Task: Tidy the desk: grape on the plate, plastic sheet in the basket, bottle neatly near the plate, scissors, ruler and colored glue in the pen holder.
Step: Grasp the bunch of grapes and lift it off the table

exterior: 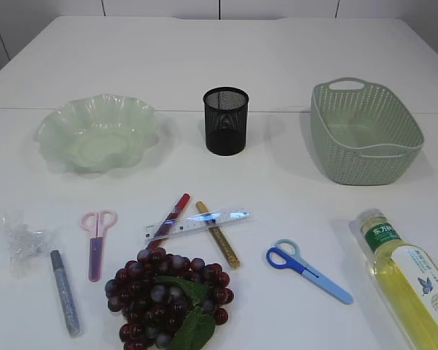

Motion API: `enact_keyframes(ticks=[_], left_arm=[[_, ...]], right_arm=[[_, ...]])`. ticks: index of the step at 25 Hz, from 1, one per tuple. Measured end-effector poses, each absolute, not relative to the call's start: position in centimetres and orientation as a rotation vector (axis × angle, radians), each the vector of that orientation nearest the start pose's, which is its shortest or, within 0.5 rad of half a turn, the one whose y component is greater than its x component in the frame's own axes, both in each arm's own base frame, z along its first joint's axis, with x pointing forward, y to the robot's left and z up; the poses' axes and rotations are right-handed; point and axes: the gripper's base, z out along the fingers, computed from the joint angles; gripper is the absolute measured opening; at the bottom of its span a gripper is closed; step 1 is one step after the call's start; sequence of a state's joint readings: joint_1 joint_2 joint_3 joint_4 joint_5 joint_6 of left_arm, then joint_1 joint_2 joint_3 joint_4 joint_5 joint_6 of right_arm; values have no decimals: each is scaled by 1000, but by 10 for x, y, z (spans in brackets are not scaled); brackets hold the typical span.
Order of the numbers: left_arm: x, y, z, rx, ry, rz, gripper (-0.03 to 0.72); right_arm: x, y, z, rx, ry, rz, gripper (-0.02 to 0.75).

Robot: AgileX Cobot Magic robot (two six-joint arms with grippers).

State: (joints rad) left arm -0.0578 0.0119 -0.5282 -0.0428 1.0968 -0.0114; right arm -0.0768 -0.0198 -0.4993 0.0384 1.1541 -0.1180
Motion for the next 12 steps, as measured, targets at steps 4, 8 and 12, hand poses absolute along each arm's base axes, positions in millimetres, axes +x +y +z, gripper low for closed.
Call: enact_keyframes(ticks=[4, 8, 12], left_arm=[[-8, -3, 282, 51, 2064, -94, 505], [-8, -3, 282, 51, 2064, -94, 505], [-8, -3, 282, 51, 2064, -94, 505]], right_arm=[[-12, 4, 270, -48, 2118, -70, 585], [-12, 4, 270, -48, 2118, -70, 585], [-12, 4, 270, -48, 2118, -70, 585]])
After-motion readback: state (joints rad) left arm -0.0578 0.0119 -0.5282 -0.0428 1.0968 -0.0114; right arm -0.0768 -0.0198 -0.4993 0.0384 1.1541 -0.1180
